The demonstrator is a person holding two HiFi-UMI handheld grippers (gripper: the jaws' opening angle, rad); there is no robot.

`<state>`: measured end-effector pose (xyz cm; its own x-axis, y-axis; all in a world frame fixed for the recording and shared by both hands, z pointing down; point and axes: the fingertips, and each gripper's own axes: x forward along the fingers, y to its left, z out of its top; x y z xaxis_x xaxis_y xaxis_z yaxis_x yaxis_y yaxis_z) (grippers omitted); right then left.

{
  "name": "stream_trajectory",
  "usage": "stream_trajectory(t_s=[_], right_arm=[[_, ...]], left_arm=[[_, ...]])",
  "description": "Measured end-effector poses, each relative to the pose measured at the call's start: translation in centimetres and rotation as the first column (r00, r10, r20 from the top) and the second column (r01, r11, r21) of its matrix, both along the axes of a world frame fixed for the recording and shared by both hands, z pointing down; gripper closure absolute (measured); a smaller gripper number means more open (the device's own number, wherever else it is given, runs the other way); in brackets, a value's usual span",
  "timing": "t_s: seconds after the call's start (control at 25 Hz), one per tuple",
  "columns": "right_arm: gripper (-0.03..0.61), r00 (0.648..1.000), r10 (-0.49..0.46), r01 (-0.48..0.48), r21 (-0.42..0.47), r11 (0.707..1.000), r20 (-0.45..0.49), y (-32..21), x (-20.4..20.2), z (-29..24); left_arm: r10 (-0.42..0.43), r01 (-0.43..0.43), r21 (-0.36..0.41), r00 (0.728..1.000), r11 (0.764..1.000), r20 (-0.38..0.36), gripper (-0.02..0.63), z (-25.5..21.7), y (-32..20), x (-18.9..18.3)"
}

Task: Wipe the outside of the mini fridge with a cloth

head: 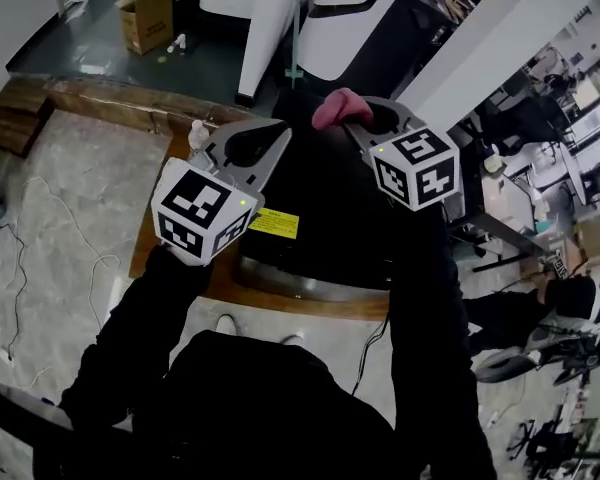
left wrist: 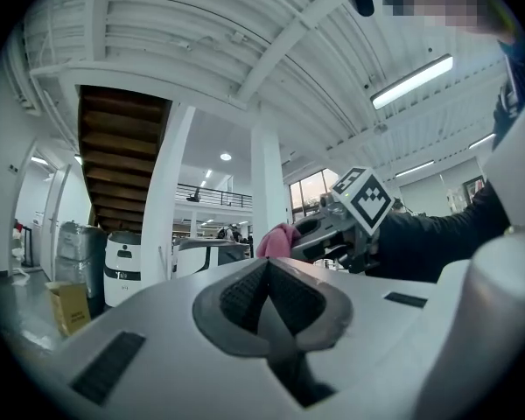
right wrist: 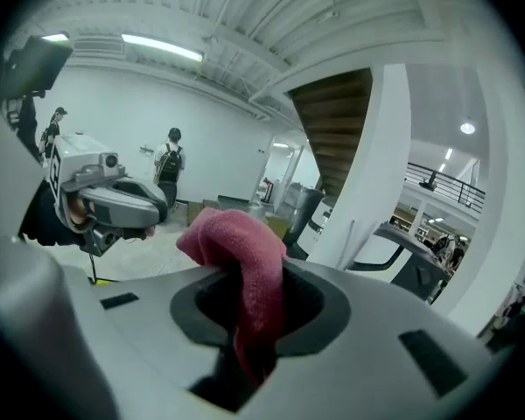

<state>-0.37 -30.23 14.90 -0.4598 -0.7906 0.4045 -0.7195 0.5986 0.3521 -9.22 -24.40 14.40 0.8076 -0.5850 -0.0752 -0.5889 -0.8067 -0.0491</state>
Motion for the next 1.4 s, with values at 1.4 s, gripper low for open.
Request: stream_trajectory(t_s=[1.4], right_arm=[[0.515,0.931,-0.168,-0.047,-0.564,0.824,-0.323,-7.2,-3.1,14.4]], left_arm=[[-0.030,0.034,-0.094,0.999,0.995,0.044,0.607,7.3,-4.2,-1.8]])
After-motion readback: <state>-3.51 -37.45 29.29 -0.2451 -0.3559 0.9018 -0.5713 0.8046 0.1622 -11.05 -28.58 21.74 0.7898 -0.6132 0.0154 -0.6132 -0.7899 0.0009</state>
